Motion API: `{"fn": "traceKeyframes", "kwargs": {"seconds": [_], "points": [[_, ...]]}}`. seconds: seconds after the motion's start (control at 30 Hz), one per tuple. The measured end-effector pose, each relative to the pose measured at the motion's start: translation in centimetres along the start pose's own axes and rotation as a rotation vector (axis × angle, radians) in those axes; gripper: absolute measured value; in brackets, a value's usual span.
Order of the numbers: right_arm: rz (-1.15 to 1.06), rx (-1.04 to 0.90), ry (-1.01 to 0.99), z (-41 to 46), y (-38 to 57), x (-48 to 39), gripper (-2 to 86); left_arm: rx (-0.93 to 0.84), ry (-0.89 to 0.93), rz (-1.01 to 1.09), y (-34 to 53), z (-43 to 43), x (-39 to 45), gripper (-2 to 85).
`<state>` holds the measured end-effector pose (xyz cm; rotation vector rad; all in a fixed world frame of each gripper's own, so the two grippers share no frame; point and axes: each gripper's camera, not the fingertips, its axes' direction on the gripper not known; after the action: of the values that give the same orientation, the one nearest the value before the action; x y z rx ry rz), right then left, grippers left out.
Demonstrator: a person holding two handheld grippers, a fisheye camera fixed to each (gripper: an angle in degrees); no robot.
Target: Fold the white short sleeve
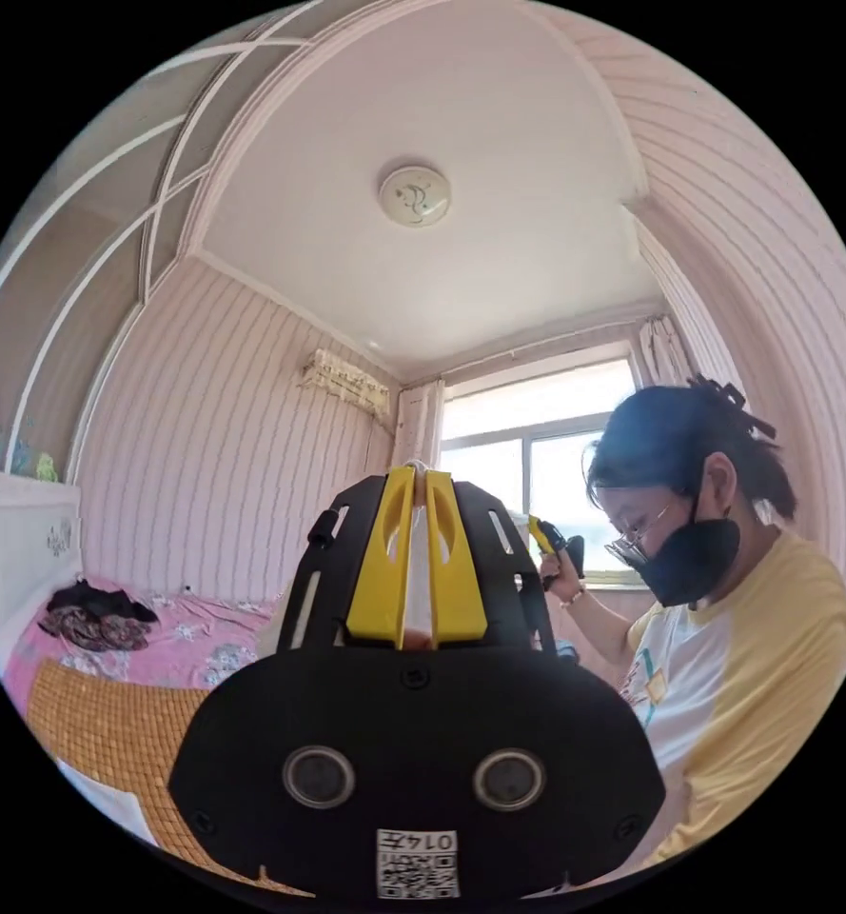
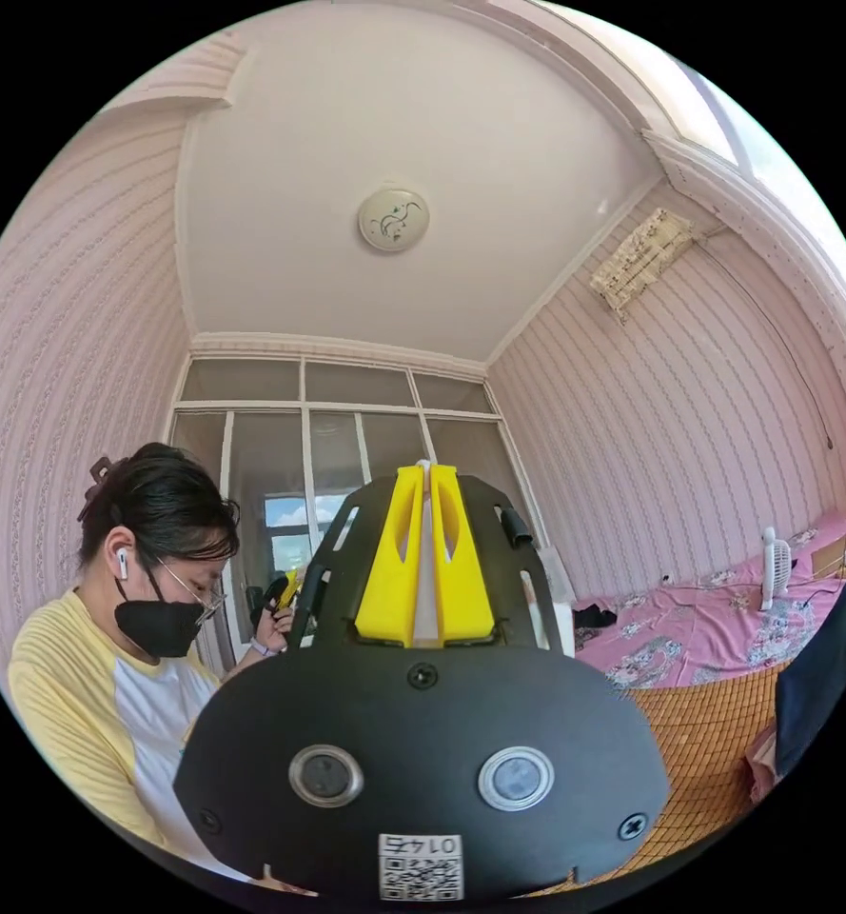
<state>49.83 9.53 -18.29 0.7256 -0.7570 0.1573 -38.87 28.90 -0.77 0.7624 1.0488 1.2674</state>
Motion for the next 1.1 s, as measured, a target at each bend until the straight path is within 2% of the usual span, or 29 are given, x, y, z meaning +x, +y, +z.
{"fn": "traceKeyframes", "kwargs": {"seconds": [0.1,0.17,0.33,0.4,0.47,0.57,0.63,0.7,0.77,0.87,1.03,1.1], "points": [[-0.033,0.044,-0.061,-0.1,-1.4,-1.4,0.4,-0.024,-0.158,0.195,-1.8,-0.3,2.9,-0.5],[-0.044,0.014,-0.032,0.9,-2.0,-1.1,0.4,-0.038,-0.218,0.226,-1.9,0.2,3.4,-0.4],[0.081,-0.112,0.171,4.0,0.5,4.3,0.5,-0.178,-0.231,0.131,0.7,2.9,0.8,-0.2],[0.134,-0.208,0.262,5.6,2.4,7.4,0.5,-0.282,-0.245,0.084,3.5,4.8,-1.6,-0.3],[0.148,-0.429,0.428,8.7,5.8,11.9,0.4,-0.380,-0.263,0.022,6.2,6.7,-4.0,-0.6],[0.273,-0.547,0.542,12.0,10.5,17.5,0.4,-0.501,-0.280,-0.149,10.7,10.0,-8.8,-0.8],[0.390,-0.493,0.529,13.4,10.4,20.0,0.3,-0.524,-0.314,-0.171,11.7,11.9,-10.5,-0.9],[0.413,-0.367,0.480,14.9,7.6,20.6,0.3,-0.469,-0.391,-0.090,9.5,14.3,-11.0,-0.9],[0.266,-0.208,0.422,16.8,1.9,18.4,0.4,-0.352,-0.416,-0.014,6.1,15.3,-10.5,-0.9],[0.077,-0.084,0.341,17.7,-2.4,14.8,0.4,-0.201,-0.405,0.050,2.0,16.0,-9.3,-0.9],[-0.035,-0.188,0.336,16.9,0.9,13.8,0.5,-0.319,-0.372,0.043,5.4,16.6,-10.0,-0.8],[-0.020,-0.265,0.364,16.0,4.4,14.7,0.5,-0.459,-0.398,-0.022,10.7,16.5,-11.3,-0.8]]}}
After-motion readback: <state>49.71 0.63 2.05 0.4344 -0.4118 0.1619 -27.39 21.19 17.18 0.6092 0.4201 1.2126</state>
